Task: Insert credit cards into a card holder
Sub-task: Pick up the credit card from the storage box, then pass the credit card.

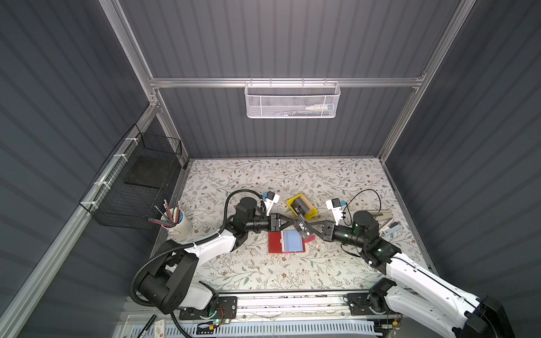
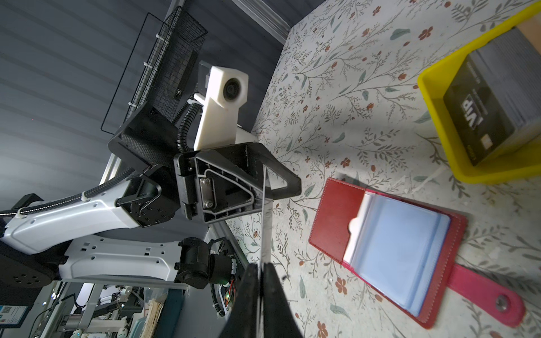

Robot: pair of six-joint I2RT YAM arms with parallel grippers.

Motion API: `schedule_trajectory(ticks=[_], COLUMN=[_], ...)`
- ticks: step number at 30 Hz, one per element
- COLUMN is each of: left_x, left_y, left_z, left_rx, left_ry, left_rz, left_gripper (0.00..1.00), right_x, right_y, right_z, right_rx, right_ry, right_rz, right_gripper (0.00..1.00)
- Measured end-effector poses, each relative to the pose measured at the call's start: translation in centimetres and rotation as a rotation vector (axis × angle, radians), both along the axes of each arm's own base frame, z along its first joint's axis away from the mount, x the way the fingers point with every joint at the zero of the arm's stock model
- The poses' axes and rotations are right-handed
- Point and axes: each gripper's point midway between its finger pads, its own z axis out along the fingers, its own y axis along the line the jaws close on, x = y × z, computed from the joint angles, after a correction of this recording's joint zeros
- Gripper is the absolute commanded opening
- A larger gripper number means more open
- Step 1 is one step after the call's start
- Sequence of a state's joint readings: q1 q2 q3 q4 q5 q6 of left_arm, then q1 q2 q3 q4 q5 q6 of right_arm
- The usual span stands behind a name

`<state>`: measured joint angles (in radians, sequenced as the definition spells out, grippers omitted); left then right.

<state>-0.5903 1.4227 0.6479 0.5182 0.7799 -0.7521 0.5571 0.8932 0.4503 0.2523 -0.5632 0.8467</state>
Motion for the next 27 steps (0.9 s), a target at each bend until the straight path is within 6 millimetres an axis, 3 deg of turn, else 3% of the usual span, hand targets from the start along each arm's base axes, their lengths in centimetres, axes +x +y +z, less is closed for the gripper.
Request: schedule_trajectory(ticks=[14, 22, 27], left_x=[0.2, 0.7, 0.7], left_y=[-0.5, -0.9, -0.9], left_z=[1.6, -0.3, 1.0], left_rx=[-0.095, -0.193, -0.252], left_ry=[0.025, 0.160, 0.155], left_rz=[-0.005, 0.020, 0.017], left_gripper=[0.39, 0.39, 0.37], right_x=[1.9, 2.1, 2.2], right_y=[-1.3, -1.3, -1.2], right_z=[-1.1, -0.4, -0.2], right_rx=[0.026, 0.085, 0.103], right_ry=[0.068, 0.071, 0.072], right_rz=[-0.105, -0.118, -0.121], right_gripper=[0.07, 0.06, 0.06])
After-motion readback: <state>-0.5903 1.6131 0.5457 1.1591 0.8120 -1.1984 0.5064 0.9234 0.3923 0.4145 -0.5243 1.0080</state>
